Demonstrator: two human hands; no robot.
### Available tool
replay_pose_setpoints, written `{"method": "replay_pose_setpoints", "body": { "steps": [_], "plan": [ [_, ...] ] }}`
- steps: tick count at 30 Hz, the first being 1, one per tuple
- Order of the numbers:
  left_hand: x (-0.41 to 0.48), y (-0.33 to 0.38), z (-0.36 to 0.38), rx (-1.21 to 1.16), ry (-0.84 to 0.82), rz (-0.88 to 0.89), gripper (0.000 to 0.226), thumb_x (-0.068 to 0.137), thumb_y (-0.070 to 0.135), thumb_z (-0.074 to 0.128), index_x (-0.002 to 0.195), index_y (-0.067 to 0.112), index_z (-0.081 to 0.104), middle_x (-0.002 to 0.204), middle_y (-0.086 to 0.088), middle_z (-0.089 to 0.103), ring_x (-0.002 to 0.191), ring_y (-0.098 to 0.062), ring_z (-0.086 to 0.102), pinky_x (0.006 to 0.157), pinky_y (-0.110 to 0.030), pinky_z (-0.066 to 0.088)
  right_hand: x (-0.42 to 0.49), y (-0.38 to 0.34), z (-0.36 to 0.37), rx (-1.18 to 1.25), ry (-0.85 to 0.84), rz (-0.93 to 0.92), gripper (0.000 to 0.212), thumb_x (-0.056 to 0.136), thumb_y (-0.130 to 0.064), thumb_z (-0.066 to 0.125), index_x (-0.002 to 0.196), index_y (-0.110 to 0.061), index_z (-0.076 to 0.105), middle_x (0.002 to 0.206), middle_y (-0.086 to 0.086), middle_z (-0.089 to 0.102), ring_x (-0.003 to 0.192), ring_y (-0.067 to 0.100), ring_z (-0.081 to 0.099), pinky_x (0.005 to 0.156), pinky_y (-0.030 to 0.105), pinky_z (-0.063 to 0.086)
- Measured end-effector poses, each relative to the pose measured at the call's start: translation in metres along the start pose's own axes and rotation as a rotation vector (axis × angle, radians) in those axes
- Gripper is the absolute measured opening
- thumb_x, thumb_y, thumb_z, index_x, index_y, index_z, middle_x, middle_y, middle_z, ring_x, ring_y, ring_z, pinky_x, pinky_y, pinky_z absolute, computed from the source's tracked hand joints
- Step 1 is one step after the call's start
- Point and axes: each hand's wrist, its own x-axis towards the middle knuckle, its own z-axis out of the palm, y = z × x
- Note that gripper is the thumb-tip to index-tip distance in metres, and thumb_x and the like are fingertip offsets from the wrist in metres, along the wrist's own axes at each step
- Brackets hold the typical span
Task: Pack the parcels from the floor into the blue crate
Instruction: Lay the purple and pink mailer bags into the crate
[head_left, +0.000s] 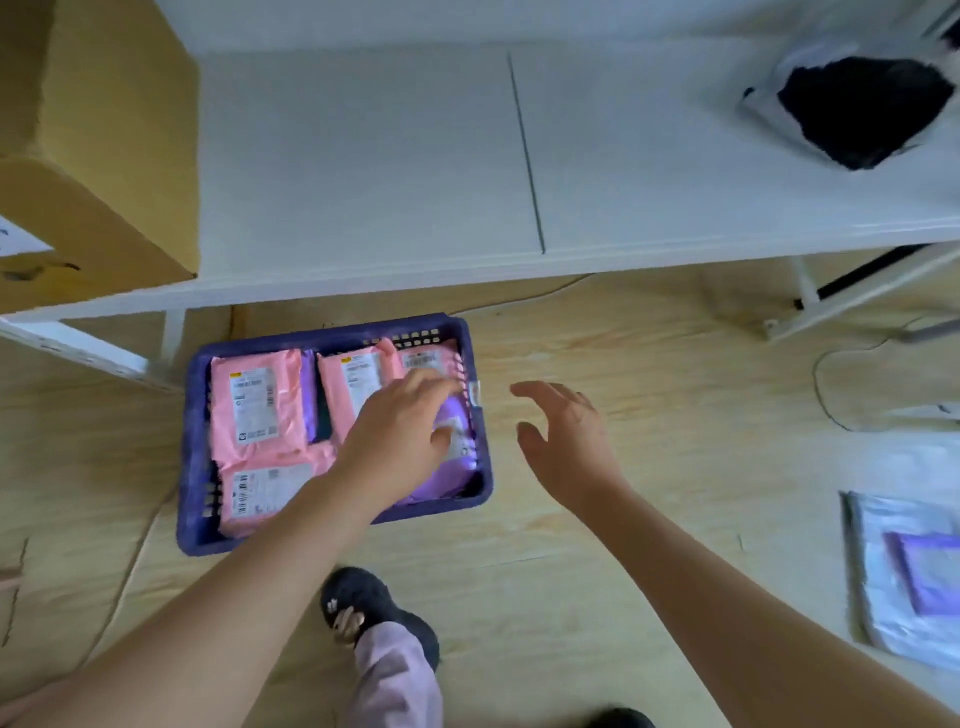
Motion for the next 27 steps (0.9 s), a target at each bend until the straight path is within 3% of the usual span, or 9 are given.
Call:
{"method": "replay_pose_setpoints", "body": {
  "steps": [5,17,27],
  "plan": [
    [-0.01,0.123,0.025,-0.007,0.009,0.114,0.048,0.089,0.015,0.058,0.136,0.015,0.048,0.14,-0.001,0.045,0.129,-0.021,0.044,0.103,-0.027,0.031,-0.079,0.09,-0.075,0.014,0.078,0.115,0.043,0.088,-0.011,0.053,0.129,-0.023,0.053,0.131,-0.002,0.056,0.125,0.018,0.043,0.101,0.024,0.032],
    [-0.043,0.408,0.091,0.133,-0.215,0.393,0.049,0.096,0.024,0.046,0.143,0.024,0.035,0.147,0.005,0.034,0.134,-0.017,0.035,0.108,-0.027,0.028,-0.258,0.273,-0.23,0.089,0.247,0.401,0.039,0.09,-0.015,0.053,0.128,-0.024,0.054,0.126,0.001,0.058,0.121,0.018,0.05,0.097,0.026,0.038],
    [-0.024,0.522,0.163,0.172,-0.368,0.539,0.05,0.093,0.023,0.049,0.141,0.027,0.037,0.146,0.008,0.035,0.132,-0.015,0.036,0.108,-0.026,0.027,-0.323,0.381,-0.276,0.162,0.291,0.632,0.035,0.092,-0.018,0.052,0.126,-0.026,0.056,0.128,-0.006,0.057,0.119,0.014,0.051,0.091,0.021,0.038]
  ]
}}
